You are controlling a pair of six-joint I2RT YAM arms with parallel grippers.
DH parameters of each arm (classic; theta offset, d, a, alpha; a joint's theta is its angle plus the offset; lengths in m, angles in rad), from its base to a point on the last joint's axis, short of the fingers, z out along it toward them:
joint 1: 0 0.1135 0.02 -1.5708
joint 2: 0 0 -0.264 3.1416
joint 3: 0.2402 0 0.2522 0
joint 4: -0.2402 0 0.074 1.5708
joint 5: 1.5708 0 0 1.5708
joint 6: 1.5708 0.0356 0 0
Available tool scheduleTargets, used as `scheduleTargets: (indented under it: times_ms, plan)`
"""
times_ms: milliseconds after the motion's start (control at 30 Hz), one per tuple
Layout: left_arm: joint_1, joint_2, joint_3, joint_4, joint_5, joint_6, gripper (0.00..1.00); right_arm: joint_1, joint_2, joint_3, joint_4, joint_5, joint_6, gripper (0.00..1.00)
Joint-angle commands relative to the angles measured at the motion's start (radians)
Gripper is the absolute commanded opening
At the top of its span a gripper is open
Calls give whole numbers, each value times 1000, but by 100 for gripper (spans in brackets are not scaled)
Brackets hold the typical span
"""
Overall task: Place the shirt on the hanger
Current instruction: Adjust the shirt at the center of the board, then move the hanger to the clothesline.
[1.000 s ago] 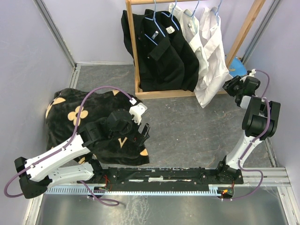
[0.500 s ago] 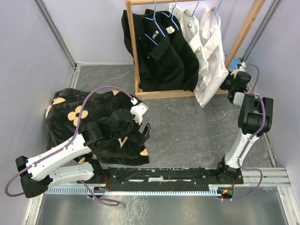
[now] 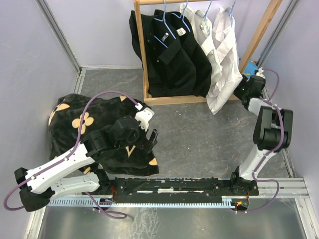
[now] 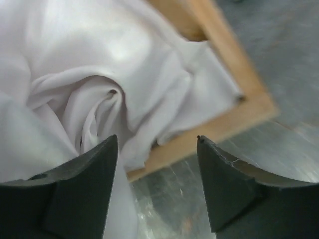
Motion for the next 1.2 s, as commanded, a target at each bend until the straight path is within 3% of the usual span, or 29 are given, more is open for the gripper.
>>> scheduleTargets:
  times_ms: [0,100,167,367,467,600,700,800,967,1167]
  plan:
    - [-1,-2,-3,36,-80,-52,99,-36,-249,-87,-179,317,-27,80]
    - [-1,27,1,25,-106,-75,99,-43,-387,-113,-330,415,-20,91]
    - [-1,45,5,19,-109,-89,99,-44,-487,-129,-444,434,-17,93]
    - [-2,54,5,20,-109,-121,99,-44,-783,-352,-528,297,-13,91]
    - [-1,33,-2,7,-181,-157,99,-43,-901,-403,-596,209,6,89]
    - [0,21,-3,-49,-319,-231,99,-42,-991,-391,-748,121,-8,92]
    - [-2,15,5,-117,-427,-306,99,-42,-1020,-335,-928,92,-5,99]
    - [1,4,5,-160,-473,-349,99,-41,-1018,-237,-1127,-2,-58,99]
    - [0,-54,-16,-124,-429,-321,99,117,-988,-103,-1283,-119,-159,99]
    - [0,-204,-75,-43,-451,-284,99,413,-1090,31,-1444,136,-354,99]
